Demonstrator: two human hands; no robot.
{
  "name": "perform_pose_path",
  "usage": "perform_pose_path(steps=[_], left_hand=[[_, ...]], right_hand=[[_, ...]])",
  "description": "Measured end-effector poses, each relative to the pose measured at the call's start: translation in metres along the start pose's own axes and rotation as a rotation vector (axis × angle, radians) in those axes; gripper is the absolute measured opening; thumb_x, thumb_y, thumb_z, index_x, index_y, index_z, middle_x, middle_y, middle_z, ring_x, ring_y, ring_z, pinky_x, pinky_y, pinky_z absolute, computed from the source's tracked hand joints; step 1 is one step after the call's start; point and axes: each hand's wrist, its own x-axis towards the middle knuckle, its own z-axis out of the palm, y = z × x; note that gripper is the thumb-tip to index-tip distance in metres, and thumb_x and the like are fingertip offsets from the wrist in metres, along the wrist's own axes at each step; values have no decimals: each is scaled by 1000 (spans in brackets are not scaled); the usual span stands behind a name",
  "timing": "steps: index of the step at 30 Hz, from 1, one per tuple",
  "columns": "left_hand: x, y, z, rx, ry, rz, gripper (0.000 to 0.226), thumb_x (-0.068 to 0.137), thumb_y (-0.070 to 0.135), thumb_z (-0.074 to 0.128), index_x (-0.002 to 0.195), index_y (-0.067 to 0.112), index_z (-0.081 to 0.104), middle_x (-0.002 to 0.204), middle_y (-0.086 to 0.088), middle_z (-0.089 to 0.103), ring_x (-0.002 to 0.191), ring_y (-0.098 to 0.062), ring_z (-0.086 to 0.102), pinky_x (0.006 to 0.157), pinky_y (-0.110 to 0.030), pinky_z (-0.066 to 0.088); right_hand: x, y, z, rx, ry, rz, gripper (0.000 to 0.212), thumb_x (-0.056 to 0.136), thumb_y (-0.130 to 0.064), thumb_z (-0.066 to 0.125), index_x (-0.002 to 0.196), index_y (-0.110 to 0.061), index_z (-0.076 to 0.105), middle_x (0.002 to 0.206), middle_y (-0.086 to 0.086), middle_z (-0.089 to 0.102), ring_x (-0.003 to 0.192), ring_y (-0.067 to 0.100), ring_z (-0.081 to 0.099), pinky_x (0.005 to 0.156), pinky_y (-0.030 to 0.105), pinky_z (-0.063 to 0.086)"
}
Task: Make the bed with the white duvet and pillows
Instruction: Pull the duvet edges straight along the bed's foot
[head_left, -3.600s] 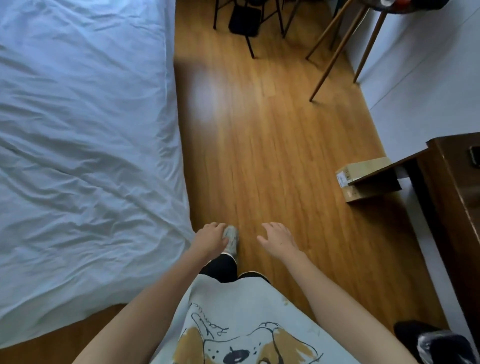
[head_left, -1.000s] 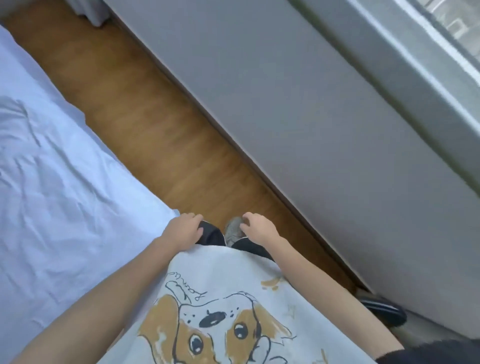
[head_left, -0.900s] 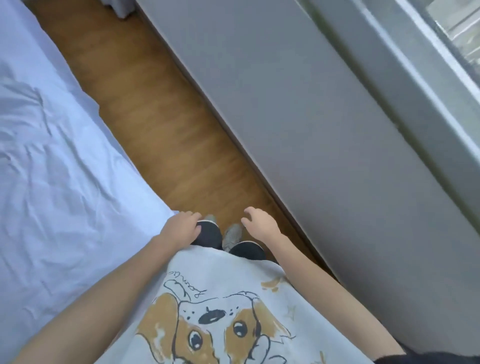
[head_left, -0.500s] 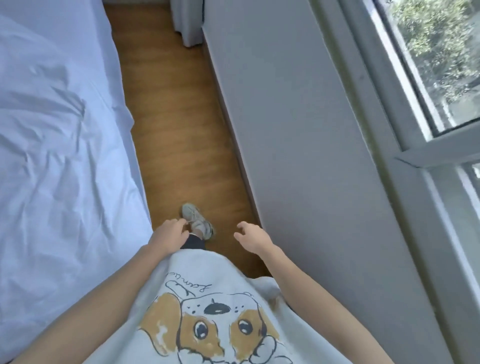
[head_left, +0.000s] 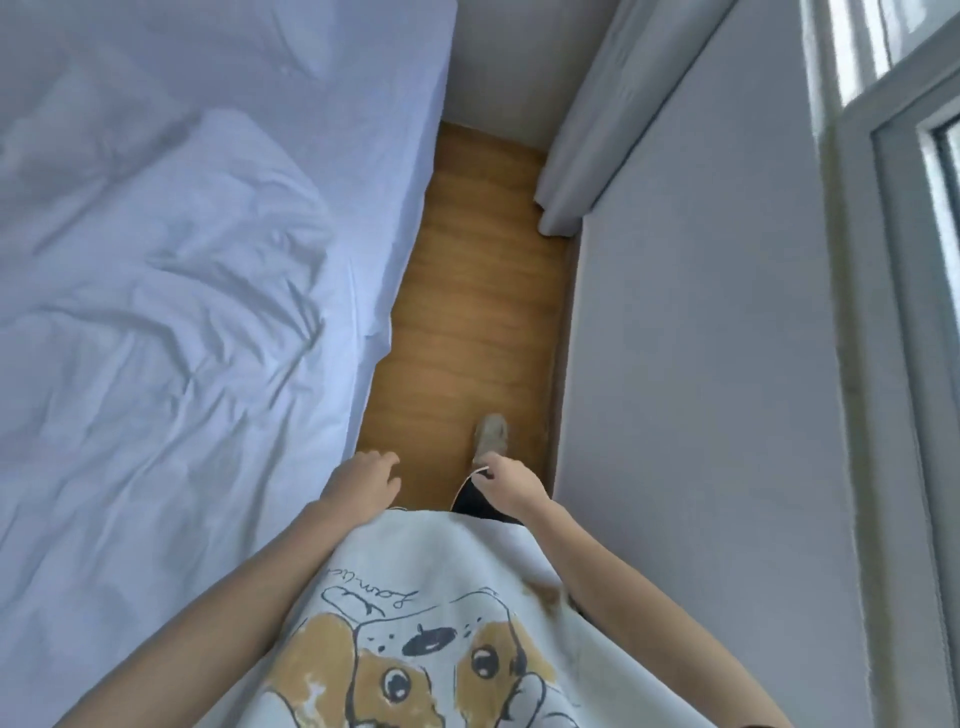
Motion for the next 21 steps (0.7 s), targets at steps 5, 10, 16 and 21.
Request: perform_pose_path(steps=[5,10,16,21], left_hand=[[67,-12,-37,-170,-16,-262,39,96,29,43,131,16,53,128,-6,58,114,-24,54,91,-35,47],[133,2,-99,-321,30,-490,30,92,27,43,115,15,59,111,-5,63,99,-23,58,78,-33,49],[203,14,-182,-600,266,-655,37,96,27,46,130,15,54,124,-6,60,114,-26,55,90,-35,45],[239,-13,-212,-749,283,-781,34,97,34,47,125,17,57,124,-5,61,111,-24,55,88,-33,44]], right_hand=[[108,-49,-93,-165,-108,-151,45,99,-34,45,139,-15,45,135,8,56,122,27,52,93,33,42],[195,-94,-200,-270,-166,-262,46,98,-33,45,140,-16,45,134,8,57,122,26,52,96,32,41],[279,-155,-307,-389,-198,-298,44,98,-34,46,138,-17,48,135,5,56,119,26,55,95,33,44],[329,-215,-344,-395,-203,-310,43,97,-31,46,137,-18,50,132,4,58,116,24,57,96,33,46]])
